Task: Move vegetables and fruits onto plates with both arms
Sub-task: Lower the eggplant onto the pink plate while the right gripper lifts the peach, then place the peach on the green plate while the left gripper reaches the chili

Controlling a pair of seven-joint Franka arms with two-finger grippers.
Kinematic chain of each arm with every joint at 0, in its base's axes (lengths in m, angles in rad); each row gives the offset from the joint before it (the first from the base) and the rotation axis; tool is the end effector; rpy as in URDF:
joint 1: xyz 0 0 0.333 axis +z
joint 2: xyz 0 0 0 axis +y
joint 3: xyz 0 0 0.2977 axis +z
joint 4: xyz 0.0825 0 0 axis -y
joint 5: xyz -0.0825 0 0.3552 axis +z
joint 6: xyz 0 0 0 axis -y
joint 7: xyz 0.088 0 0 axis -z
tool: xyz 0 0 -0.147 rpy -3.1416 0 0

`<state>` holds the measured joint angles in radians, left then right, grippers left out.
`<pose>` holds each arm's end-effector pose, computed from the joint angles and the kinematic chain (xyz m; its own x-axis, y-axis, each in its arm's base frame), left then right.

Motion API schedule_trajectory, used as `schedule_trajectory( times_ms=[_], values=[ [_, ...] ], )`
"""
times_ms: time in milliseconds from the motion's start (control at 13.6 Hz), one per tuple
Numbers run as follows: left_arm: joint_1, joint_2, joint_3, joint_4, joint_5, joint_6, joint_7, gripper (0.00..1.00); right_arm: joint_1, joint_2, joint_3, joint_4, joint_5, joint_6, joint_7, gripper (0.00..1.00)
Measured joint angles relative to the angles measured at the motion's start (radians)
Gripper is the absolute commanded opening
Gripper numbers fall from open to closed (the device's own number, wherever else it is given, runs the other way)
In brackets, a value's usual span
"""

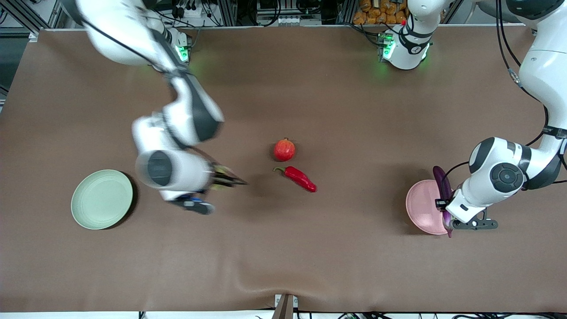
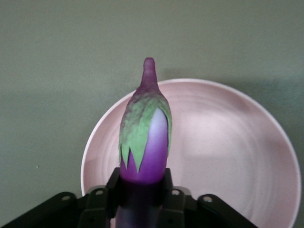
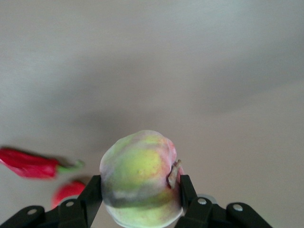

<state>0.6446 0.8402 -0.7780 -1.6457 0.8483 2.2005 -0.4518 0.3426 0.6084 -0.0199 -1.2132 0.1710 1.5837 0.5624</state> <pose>0.6528 0.0115 0.1886 0.9978 -0.0280 0.0600 -0.0214 -0.9939 -0.1084 0.6113 0.2334 0.3601 0.9275 -0.2463 -0.2813 -0.2578 -0.9662 -0.0043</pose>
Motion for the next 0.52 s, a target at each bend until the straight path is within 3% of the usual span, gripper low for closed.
schedule_trajectory(
  times_ms=[221,369,516],
  values=[
    [-0.016,0.000,-0.001,0.027,0.000,0.000,0.000,1.00,-0.072,-0.065,-0.144,-0.036,0.004,-0.108,-0.327,0.00],
    [-0.017,0.000,-0.001,0.037,-0.004,-0.001,0.000,1.00,-0.087,-0.062,-0.247,-0.080,0.006,-0.103,-0.496,0.00],
    [-0.017,-0.002,-0.004,0.045,-0.032,-0.002,0.000,1.00,-0.109,-0.051,-0.301,-0.129,0.006,-0.050,-0.643,0.00]
  ],
)
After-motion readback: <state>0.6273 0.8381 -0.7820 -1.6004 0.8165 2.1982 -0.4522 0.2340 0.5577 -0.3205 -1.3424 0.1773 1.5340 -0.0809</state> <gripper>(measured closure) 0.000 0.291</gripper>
